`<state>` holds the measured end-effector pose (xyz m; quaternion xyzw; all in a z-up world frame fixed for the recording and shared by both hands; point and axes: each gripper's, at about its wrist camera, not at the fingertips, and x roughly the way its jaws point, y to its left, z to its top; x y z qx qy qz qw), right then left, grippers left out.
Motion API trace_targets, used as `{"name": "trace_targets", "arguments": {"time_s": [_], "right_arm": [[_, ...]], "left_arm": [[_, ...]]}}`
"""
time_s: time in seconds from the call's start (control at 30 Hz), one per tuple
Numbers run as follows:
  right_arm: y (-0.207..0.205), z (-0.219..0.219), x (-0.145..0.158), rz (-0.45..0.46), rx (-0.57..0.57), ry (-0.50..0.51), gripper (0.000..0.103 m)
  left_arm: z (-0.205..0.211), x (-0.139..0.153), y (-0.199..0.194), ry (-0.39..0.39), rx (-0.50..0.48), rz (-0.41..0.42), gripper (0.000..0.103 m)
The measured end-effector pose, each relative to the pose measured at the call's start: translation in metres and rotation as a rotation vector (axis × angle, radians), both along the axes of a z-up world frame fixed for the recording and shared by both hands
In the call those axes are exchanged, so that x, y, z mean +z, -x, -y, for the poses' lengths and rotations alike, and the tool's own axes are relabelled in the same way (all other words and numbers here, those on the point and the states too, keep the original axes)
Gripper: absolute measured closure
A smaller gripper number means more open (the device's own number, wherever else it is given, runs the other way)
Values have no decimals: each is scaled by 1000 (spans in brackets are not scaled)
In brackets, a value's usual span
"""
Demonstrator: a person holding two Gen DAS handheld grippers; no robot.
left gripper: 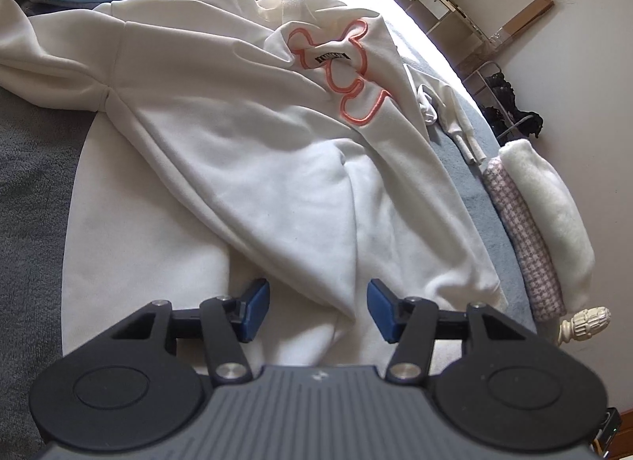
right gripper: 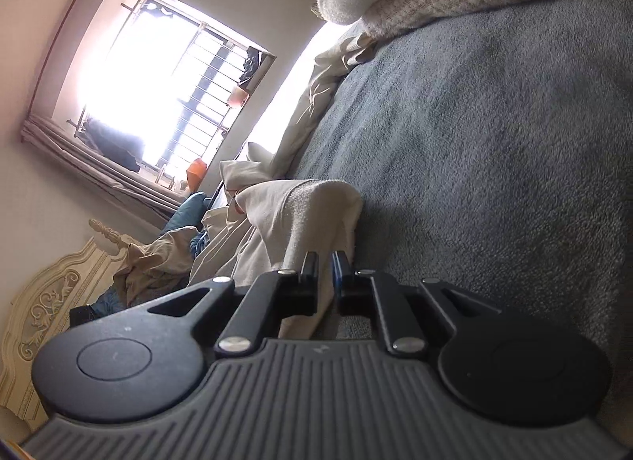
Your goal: Fold clothes
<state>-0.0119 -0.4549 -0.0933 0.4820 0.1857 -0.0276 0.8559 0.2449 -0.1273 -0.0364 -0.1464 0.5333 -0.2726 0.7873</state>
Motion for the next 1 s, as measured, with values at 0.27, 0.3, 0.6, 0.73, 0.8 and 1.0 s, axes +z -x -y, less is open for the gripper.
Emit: {"name": "trace_targets", "arguments": {"time_s": [0.27,0.3,0.6,0.73,0.8,1.0], "right_arm": [[3,-18,-3,-8,31,35,93],[4,-19,-2,-11,33,44,93],[6,-18,6,-34,29,90,93],[-4,-27,6,-52,43,100,93],[-10,-36,8,-58,57,111,93],[-26,-77,42,-55,152,378,81]], "left_arm": [[2,-9,-10,-26,122,48,97],[-8,-3,-8,-4,140,69,97],[-118,68,17,156,295,279,98],[-136,58,17,175,277,242,97],[-143,51,16,183,264,218,94],[-149,52,52,136,192,348,56]]}}
